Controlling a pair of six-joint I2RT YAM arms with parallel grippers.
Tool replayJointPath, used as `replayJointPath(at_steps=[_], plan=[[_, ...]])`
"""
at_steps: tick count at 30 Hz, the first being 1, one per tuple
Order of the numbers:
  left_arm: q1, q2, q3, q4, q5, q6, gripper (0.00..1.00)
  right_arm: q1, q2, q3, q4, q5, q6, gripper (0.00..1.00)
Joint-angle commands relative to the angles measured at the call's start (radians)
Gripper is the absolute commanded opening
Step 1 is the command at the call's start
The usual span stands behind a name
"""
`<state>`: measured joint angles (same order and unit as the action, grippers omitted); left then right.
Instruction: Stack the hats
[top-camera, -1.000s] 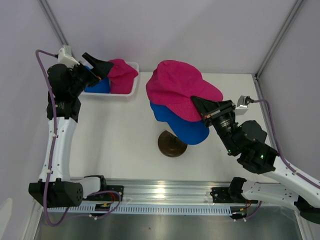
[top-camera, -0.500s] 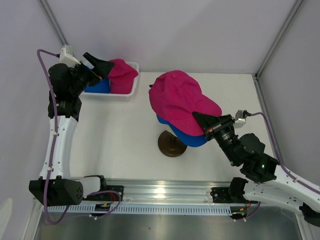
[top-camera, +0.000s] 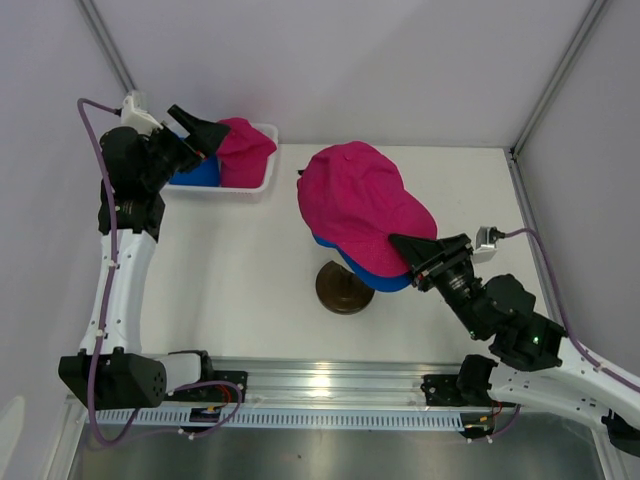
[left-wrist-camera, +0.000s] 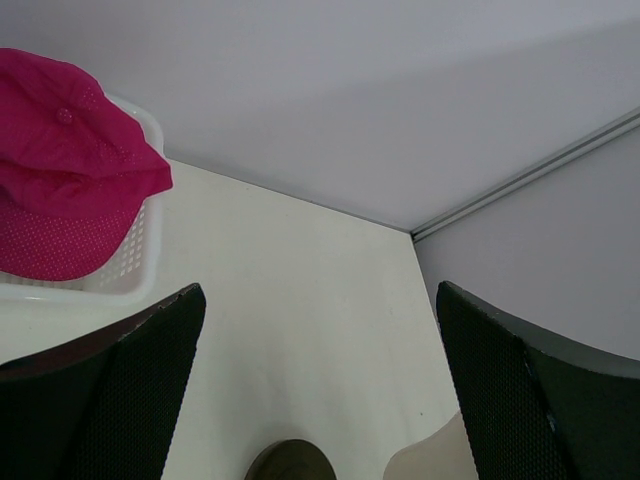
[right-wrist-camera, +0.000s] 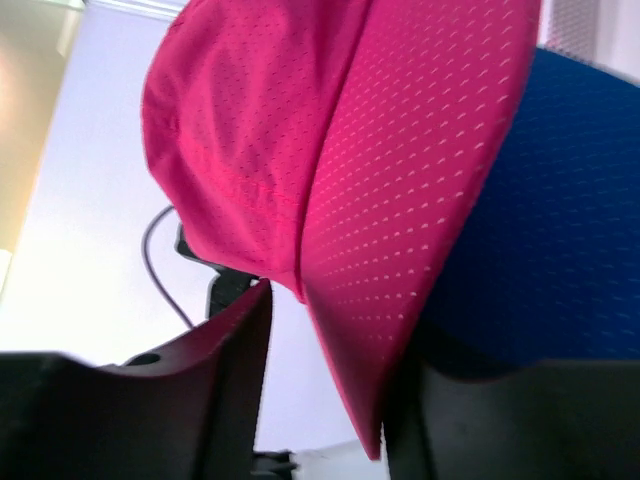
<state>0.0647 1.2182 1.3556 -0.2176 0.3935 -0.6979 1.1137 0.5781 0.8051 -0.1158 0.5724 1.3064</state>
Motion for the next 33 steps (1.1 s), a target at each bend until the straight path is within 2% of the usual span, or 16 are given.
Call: replayJointPath(at_steps=[1, 5, 9, 14, 16, 17, 18, 19, 25, 28, 29, 33], plan=[[-0.016, -0.028, 0.0, 0.043, -0.027, 0.021, 1.0, 0.008, -0.066, -0.033, -0.088, 0.024, -0.007, 0.48], [-0.089, -0.034, 0.008, 0.029, -0.077, 0.063, 1.0, 0.008, -0.107, -0.083, -0.091, 0.027, 0.002, 0.5], [-0.134, -0.034, 0.036, 0.021, -0.11, 0.09, 0.99, 0.008, -0.112, -0.072, -0.119, 0.056, -0.045, 0.44], [-0.16, -0.025, 0.059, 0.011, -0.139, 0.104, 1.0, 0.008, -0.141, -0.08, -0.104, 0.115, -0.078, 0.31], [-0.167, -0.016, 0.068, 0.004, -0.14, 0.11, 0.99, 0.008, -0.158, -0.076, -0.105, 0.135, -0.085, 0.33], [-0.169, -0.013, 0.071, 0.001, -0.145, 0.112, 0.99, 0.008, -0.165, -0.072, -0.114, 0.144, -0.091, 0.37], [-0.17, -0.011, 0.076, 0.001, -0.145, 0.115, 1.0, 0.008, -0.176, -0.064, -0.122, 0.15, -0.098, 0.44], [-0.174, -0.003, 0.08, 0.001, -0.147, 0.115, 1.0, 0.008, -0.179, -0.057, -0.13, 0.168, -0.11, 0.46], [-0.18, 0.017, 0.086, 0.001, -0.139, 0.117, 1.0, 0.008, -0.169, -0.027, -0.131, 0.218, -0.154, 0.44], [-0.181, 0.026, 0.085, 0.003, -0.139, 0.115, 0.99, 0.008, -0.149, -0.033, -0.134, 0.225, -0.142, 0.18], [-0.181, 0.027, 0.089, 0.004, -0.139, 0.115, 0.99, 0.009, -0.144, -0.034, -0.156, 0.225, -0.115, 0.02], [-0.186, 0.037, 0.102, 0.004, -0.139, 0.112, 0.99, 0.009, -0.147, -0.041, -0.26, 0.205, 0.038, 0.0]])
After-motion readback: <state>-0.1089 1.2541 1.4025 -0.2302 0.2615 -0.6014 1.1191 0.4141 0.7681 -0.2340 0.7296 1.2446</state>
